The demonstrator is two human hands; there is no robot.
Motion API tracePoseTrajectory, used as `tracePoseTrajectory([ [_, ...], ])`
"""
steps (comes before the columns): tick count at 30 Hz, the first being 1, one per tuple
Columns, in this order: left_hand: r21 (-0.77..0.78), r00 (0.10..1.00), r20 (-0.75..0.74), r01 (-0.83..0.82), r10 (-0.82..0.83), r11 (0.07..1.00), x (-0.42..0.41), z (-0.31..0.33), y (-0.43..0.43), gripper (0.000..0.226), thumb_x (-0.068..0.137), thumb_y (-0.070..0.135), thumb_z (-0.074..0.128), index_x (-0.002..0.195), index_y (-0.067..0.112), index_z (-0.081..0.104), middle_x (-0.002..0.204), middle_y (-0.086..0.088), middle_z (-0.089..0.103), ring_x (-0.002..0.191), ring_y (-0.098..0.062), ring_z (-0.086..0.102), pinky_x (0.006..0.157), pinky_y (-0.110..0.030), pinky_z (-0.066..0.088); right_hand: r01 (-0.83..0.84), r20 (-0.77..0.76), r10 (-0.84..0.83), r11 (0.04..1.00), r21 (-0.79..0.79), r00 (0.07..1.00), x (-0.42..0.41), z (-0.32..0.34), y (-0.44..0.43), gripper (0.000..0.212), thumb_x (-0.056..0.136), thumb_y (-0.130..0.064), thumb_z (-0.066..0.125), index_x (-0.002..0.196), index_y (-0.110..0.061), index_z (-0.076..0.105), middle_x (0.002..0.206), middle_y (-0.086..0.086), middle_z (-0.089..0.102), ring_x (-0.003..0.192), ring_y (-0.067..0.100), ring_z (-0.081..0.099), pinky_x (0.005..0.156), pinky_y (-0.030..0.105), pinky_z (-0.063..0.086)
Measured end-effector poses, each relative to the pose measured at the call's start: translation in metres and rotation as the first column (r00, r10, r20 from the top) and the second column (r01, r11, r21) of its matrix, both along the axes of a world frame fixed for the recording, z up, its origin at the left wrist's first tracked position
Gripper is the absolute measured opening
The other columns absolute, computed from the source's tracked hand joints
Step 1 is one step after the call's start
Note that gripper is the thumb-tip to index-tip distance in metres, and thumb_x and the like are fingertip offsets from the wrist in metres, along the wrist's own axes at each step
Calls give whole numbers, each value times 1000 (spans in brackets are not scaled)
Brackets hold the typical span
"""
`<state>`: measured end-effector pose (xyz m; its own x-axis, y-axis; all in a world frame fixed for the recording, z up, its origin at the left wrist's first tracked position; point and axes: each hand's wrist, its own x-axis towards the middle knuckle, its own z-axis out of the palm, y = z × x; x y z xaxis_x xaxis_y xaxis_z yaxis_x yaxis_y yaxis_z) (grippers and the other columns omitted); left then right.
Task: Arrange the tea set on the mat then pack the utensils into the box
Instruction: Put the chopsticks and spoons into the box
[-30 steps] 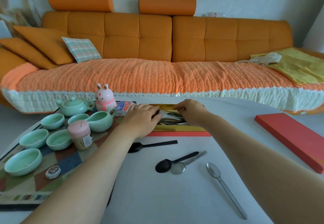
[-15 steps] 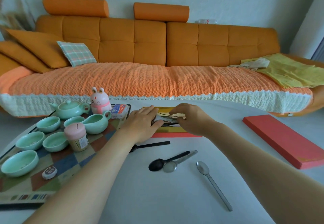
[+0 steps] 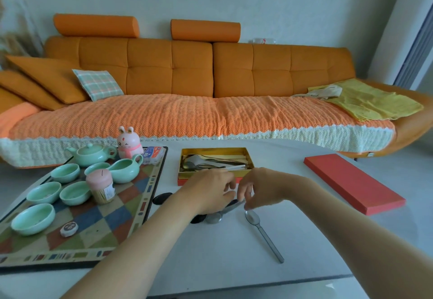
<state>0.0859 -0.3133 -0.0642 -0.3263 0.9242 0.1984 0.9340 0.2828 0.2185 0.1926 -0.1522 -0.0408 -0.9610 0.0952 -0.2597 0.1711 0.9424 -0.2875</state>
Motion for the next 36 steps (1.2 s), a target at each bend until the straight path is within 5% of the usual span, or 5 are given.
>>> tracePoseTrajectory([
  [10, -125, 980, 179, -58, 81, 990, 19, -2, -6, 29, 83, 61, 62, 98, 36, 66, 95, 13, 65, 86, -9, 60, 72, -30, 53, 5, 61, -6, 1000, 24, 998, 7, -5, -11, 12, 89, -28, 68, 100, -29, 74, 88, -18, 64, 85, 5, 61, 70, 16, 41],
  [20, 160, 796, 598, -226, 88, 961, -7, 2, -4, 24, 84, 32, 75, 102, 35, 60, 79, 2, 71, 74, -15, 69, 76, -40, 57, 196, -233, -339, 856, -479, 911, -9, 0, -5, 8, 84, -23, 76, 91, -21, 74, 70, 0, 73, 59, 11, 62, 58, 27, 54],
  [28, 467, 642, 767, -548, -9, 694, -32, 13, -1, 22, 94, 8, 58, 100, 23, 72, 84, 0, 70, 70, -16, 74, 73, -37, 62, 103, -85, -259, 634, -766, 962, -32, -2, -12, 25, 100, -13, 57, 123, -12, 66, 101, 11, 75, 83, 25, 71, 80, 39, 59],
  [32, 524, 729, 680, -564, 85, 638, -54, 6, 0, 14, 92, 14, 61, 94, 25, 69, 83, 6, 70, 76, -12, 71, 73, -31, 56, 133, -171, -411, 613, -779, 895, -54, -6, -7, 22, 101, -14, 54, 110, -15, 74, 76, 2, 66, 57, 14, 48, 60, 30, 47],
  [36, 468, 854, 443, -479, 271, 743, -78, -8, -3, 20, 95, 14, 60, 111, 22, 67, 108, 8, 65, 98, -7, 60, 77, -11, 41, 297, -285, -538, 751, -590, 793, -76, -15, 5, 25, 102, -18, 51, 113, -23, 73, 70, -1, 59, 48, 12, 37, 47, 23, 35],
])
